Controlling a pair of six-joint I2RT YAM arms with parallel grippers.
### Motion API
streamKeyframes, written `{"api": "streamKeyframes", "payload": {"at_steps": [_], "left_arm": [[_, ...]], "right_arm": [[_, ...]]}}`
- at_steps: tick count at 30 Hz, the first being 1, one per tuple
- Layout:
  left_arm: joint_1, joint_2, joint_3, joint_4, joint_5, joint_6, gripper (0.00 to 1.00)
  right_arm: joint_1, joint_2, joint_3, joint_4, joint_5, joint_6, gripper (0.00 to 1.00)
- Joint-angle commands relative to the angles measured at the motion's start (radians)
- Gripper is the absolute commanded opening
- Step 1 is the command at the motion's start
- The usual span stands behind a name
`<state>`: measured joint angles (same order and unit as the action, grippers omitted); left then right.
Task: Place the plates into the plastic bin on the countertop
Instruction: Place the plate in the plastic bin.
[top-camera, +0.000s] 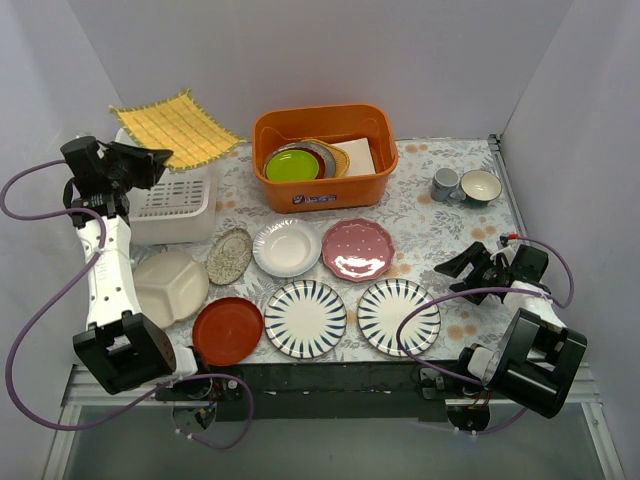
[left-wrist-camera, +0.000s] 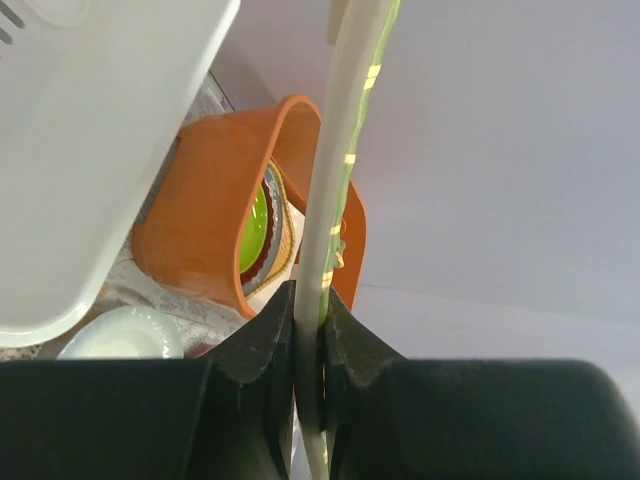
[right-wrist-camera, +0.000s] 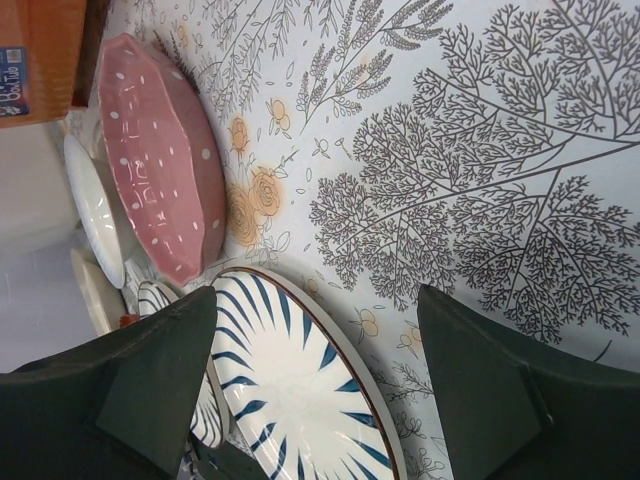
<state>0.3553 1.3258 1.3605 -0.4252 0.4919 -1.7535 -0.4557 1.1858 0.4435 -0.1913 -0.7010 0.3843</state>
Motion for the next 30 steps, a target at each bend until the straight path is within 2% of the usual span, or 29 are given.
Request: {"api": "streamKeyframes", "payload": {"at_steps": [1, 10, 18, 26, 30], "left_arm": [[0.031, -0.033, 0.028, 0.039, -0.045, 0.032, 0.0], [0.048, 0.03, 0.029, 0.022, -0.131, 0.008, 0.0], [0.048, 0.079, 0.065, -0.023, -0.262, -0.03, 0.0], [0.05, 0.07, -0.004, 0.052, -0.32, -0.1, 0.0], [0.05, 0.013, -0.105, 0.13, -0.383, -0.147, 0.0]], "right_arm": [[0.005, 0.008, 0.04, -0.022, 0.02, -0.025, 0.89], [0.005, 0.018, 0.032, -0.01, 0.032, -0.027, 0.89], [0.005, 0.034, 0.024, 0.006, 0.028, -0.03, 0.89], [0.005, 0.046, 0.014, 0.019, 0.02, -0.033, 0.88], [0.005, 0.052, 0.011, 0.021, 0.015, -0.035, 0.88]]}}
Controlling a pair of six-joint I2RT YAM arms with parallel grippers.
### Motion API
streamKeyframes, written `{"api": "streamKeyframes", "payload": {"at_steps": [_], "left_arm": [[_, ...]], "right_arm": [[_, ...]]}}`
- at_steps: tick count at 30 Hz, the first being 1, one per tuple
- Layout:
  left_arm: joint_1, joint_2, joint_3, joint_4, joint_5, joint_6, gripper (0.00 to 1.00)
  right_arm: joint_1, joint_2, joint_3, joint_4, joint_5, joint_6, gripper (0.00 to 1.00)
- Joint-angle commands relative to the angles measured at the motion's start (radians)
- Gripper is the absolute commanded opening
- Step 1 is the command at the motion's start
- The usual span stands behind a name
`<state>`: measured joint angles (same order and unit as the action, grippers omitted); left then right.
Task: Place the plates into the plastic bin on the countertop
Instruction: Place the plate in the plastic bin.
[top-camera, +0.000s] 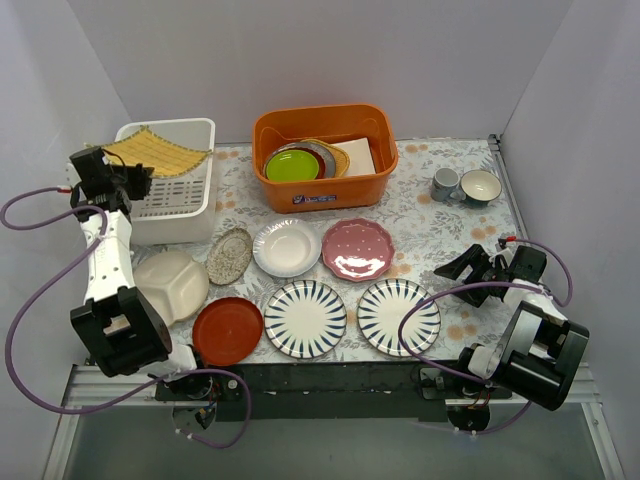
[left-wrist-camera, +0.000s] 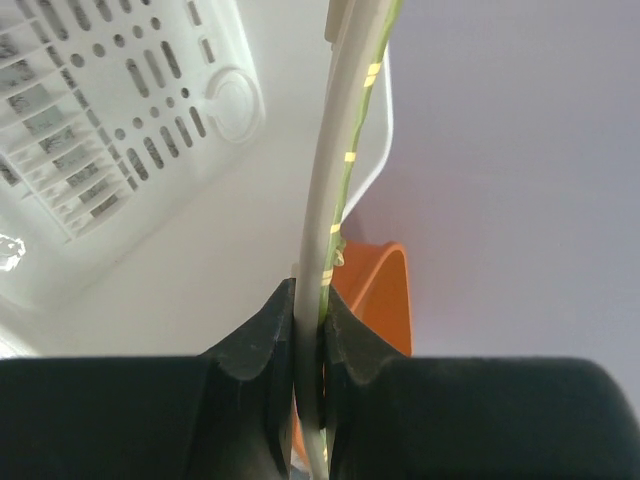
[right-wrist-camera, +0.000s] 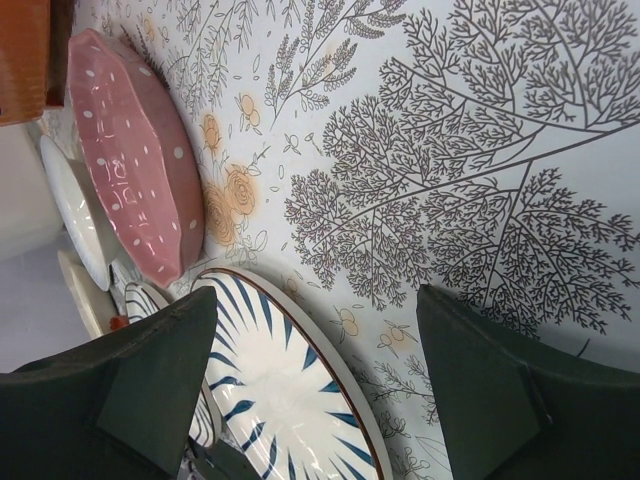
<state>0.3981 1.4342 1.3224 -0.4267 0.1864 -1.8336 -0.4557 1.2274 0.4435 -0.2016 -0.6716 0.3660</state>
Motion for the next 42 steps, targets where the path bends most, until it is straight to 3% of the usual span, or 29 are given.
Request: {"api": "streamKeyframes", "payload": {"at_steps": [1, 17, 32, 42], "left_arm": [[0.007, -0.11, -0.075, 0.141, -0.091, -0.073, 0.0], [-0.004, -0.086, -0.089, 0.209, -0.174, -0.092, 0.0], [-0.139, 0.012, -0.048, 0.177, -0.314, -0.055, 0.0], [-0.153, 0.054, -0.06, 0.18, -0.292, -0.059, 0.0]], "right_arm": [[0.005, 0.014, 0.009, 0.033, -0.016, -0.018, 0.88], [0.005, 0.009, 0.0, 0.045, -0.028, -0.016, 0.88], [0.005, 0.009, -0.005, 0.047, -0.031, -0.018, 0.88], [0.005, 0.024, -0.006, 0.057, -0.034, -0.015, 0.88]]}}
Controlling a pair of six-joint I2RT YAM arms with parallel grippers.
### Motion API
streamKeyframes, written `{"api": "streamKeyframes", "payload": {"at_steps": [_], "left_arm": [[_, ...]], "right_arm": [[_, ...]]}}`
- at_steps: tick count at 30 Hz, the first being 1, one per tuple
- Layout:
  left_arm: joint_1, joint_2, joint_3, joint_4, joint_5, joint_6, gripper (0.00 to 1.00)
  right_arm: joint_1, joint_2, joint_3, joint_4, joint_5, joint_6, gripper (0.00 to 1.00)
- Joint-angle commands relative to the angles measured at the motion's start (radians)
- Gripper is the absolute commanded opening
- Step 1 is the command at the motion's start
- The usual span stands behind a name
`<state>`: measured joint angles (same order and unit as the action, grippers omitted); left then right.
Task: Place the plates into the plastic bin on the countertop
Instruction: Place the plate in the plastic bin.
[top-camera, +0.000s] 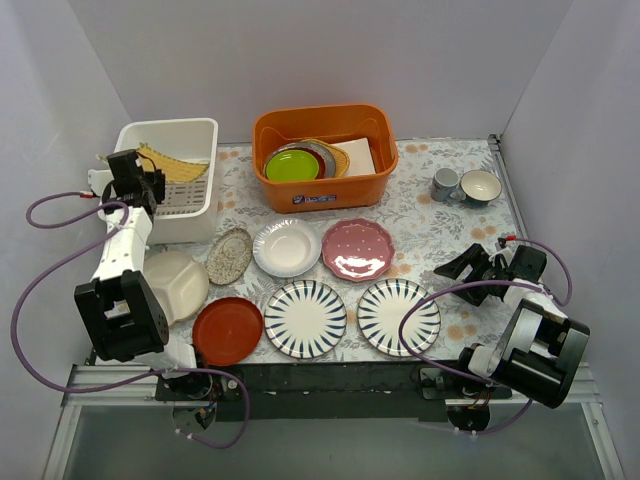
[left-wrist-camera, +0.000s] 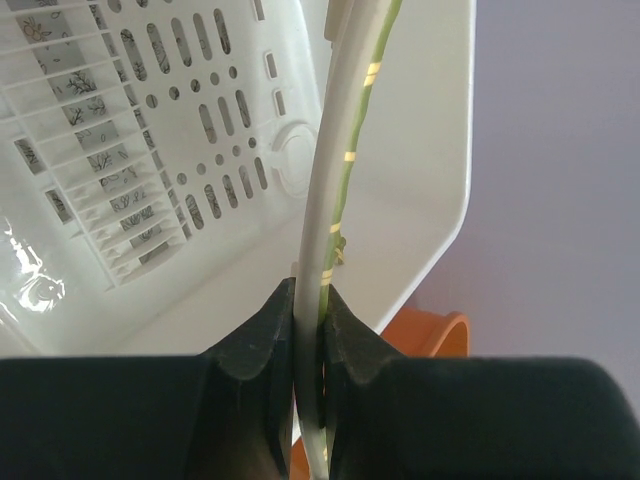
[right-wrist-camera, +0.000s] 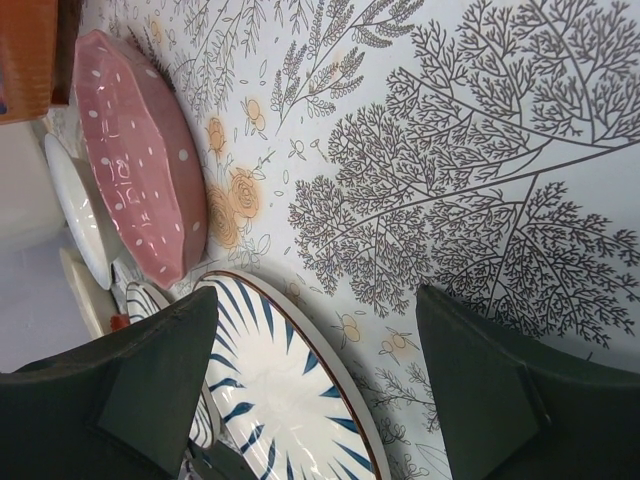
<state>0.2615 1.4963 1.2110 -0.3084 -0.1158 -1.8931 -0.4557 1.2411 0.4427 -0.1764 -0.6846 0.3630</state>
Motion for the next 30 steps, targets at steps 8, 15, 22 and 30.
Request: {"api": "streamKeyframes", "payload": {"at_steps": [8, 15, 22, 30], "left_arm": [[-0.025, 0.004, 0.044, 0.066, 0.067, 0.012, 0.15], [-0.028, -0.022, 0.009, 0.045, 0.073, -0.003, 0.36], [-0.027, -0.033, -0.005, 0.011, 0.103, -0.014, 0.5], [-0.028, -0.074, -0.022, -0.015, 0.157, -0.037, 0.6]], "right_arm": [[0.005, 0.014, -0.009, 0.037, -0.024, -0.01, 0.88], [0.005, 0.009, -0.009, 0.04, -0.029, -0.009, 0.87], [0.005, 0.008, -0.01, 0.038, -0.032, -0.009, 0.87], [0.005, 0.004, -0.01, 0.038, -0.035, -0.01, 0.87]]}}
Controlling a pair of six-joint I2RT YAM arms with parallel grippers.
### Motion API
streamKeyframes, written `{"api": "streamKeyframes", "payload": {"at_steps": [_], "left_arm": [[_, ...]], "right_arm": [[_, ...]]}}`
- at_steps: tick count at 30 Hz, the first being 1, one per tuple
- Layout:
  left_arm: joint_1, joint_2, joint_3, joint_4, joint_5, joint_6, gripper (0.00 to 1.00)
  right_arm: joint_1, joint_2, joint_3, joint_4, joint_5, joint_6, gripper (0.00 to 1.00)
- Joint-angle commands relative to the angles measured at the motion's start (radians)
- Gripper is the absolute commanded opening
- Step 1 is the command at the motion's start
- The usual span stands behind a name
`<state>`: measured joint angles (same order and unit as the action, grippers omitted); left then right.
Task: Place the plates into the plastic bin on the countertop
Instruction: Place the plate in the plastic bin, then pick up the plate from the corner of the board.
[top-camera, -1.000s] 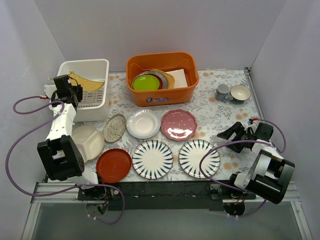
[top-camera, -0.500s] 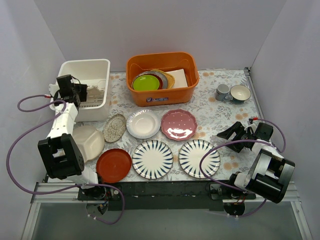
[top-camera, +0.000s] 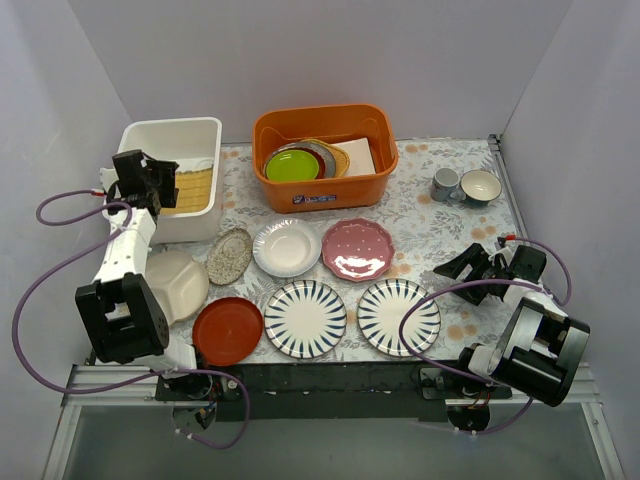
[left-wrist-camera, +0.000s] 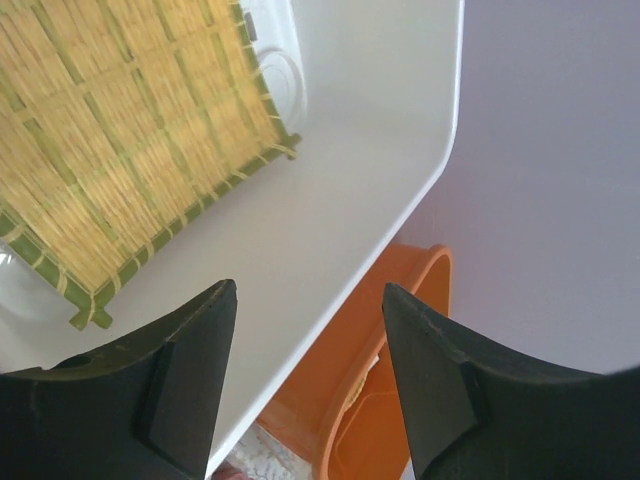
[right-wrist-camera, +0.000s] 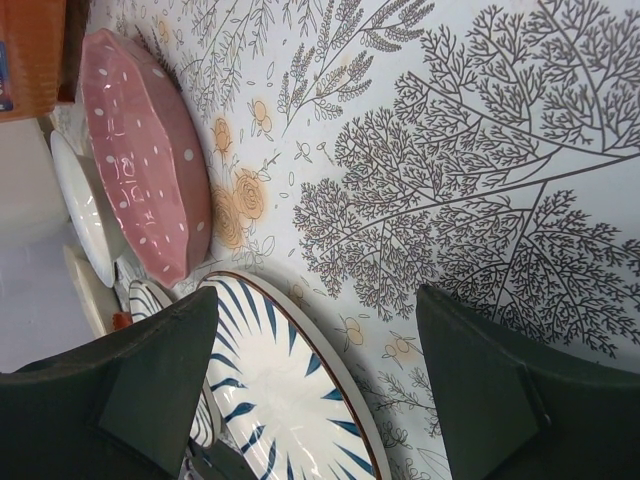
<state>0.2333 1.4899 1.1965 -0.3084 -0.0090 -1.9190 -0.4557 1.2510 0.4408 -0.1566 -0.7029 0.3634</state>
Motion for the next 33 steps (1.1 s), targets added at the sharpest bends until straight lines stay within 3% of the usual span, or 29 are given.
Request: {"api": "streamKeyframes", "payload": {"at_steps": [1, 5, 9, 13, 24, 33], "left_arm": [[0.001, -0.074, -0.006, -0.014, 0.056, -0.006, 0.6], [0.001, -0.091, 0.012, -0.015, 0.079, 0.008, 0.64], [0.0, -0.089, 0.06, -0.014, 0.131, 0.04, 0.87], [0.0, -0.077, 0.135, -0.012, 0.191, 0.083, 0.98], [-0.061, -0.068, 0.235, -0.011, 0.357, 0.181, 0.98], [-0.267, -0.011, 0.397, -0.17, 0.373, 0.327, 0.98]], "right_arm": [[0.005, -0.005, -0.008, 0.017, -0.018, -0.009, 0.87], [0.005, -0.012, -0.008, 0.017, -0.021, -0.007, 0.87], [0.005, -0.013, -0.008, 0.019, -0.023, -0.007, 0.87], [0.005, -0.018, -0.008, 0.02, -0.03, -0.007, 0.87], [0.005, -0.025, -0.014, 0.017, -0.047, -0.007, 0.88], [0.011, -0.07, -0.051, -0.009, -0.041, -0.029, 0.87]]}}
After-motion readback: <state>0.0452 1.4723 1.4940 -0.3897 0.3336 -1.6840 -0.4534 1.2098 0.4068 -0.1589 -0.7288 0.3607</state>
